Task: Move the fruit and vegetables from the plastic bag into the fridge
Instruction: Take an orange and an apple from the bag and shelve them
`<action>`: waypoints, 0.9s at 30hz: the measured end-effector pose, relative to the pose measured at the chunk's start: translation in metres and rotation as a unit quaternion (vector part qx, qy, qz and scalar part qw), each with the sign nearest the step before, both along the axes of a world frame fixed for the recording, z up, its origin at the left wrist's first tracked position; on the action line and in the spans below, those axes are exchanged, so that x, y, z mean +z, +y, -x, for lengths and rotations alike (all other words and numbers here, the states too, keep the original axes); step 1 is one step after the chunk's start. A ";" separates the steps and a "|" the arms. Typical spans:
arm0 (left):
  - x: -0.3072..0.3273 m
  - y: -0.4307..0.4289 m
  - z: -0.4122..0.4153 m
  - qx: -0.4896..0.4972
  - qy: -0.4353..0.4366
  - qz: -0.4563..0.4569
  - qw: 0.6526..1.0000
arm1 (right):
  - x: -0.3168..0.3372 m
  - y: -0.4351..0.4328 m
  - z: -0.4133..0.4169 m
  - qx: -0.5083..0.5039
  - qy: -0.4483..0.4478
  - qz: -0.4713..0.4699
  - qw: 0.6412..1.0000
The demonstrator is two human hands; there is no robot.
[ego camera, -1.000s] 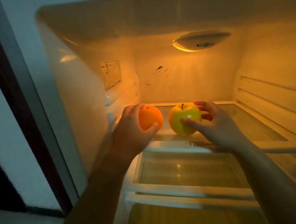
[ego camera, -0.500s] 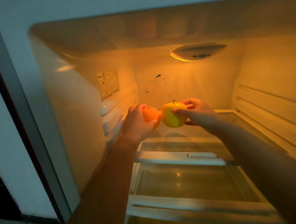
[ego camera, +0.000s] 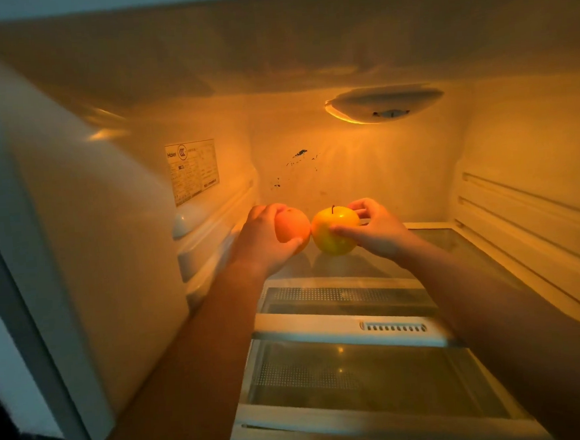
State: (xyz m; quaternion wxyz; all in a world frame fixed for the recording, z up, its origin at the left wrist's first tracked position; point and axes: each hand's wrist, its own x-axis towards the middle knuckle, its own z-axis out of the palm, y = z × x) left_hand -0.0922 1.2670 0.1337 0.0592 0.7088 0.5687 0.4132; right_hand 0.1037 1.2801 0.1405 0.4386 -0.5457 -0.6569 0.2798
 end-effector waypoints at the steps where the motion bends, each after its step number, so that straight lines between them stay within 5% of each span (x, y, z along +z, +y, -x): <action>1: -0.002 -0.001 0.002 -0.002 0.004 -0.003 1.000 | -0.001 0.000 -0.001 -0.002 -0.005 -0.003 1.000; 12: -0.008 -0.003 0.008 -0.015 -0.026 0.009 1.000 | -0.004 -0.003 0.000 -0.013 -0.057 -0.052 0.997; 27: -0.011 0.016 0.009 0.014 0.007 -0.013 1.000 | -0.005 0.003 0.009 -0.002 0.015 -0.038 0.999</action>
